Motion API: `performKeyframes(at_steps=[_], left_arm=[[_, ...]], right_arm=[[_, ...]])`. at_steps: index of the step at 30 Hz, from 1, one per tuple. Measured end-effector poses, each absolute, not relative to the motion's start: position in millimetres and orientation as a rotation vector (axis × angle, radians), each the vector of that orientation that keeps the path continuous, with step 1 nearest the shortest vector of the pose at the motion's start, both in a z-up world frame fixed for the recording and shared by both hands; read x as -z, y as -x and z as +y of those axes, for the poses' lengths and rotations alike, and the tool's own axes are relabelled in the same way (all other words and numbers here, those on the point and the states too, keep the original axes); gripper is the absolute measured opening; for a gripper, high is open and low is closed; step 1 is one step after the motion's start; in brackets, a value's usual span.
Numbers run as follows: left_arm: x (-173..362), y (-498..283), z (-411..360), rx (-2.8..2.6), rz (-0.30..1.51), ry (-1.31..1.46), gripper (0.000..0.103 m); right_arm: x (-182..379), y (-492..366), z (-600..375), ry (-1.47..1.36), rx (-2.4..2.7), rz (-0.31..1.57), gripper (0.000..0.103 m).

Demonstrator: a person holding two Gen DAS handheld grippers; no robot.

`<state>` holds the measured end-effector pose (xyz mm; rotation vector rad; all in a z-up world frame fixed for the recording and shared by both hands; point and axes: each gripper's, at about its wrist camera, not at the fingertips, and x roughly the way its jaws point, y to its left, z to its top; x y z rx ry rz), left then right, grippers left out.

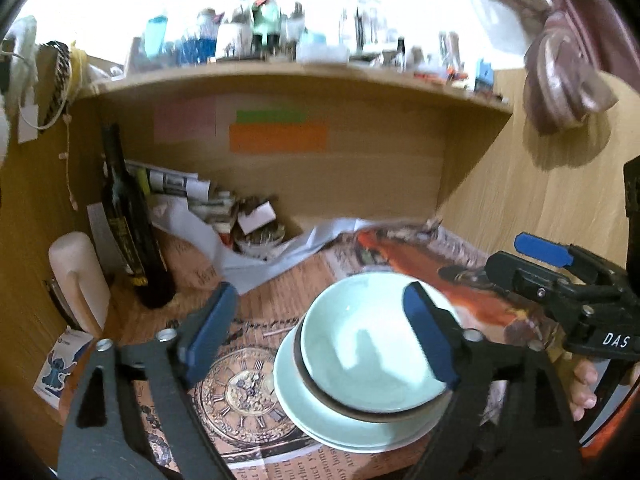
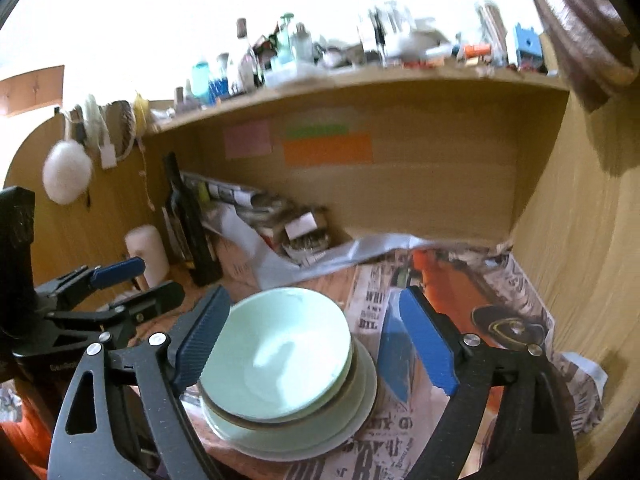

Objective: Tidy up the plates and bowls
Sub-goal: 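Open the left tool and pull it back from the stack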

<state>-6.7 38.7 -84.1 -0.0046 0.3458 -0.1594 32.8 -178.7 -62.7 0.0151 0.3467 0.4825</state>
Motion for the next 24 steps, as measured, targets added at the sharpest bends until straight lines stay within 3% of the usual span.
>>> performKeyframes(at_steps=[5, 24], left_arm=[[77.4, 27.6, 34.6, 0.151, 0.266, -0.012, 0.098], [74.8, 52.0, 31.3, 0.138, 0.186, -0.003, 0.102]], right_arm=[[60.3, -19.6, -181.2, -0.043, -0.49, 0.295, 0.099], [58.0, 6.4, -177.6, -0.053, -0.52, 0.233, 0.103]])
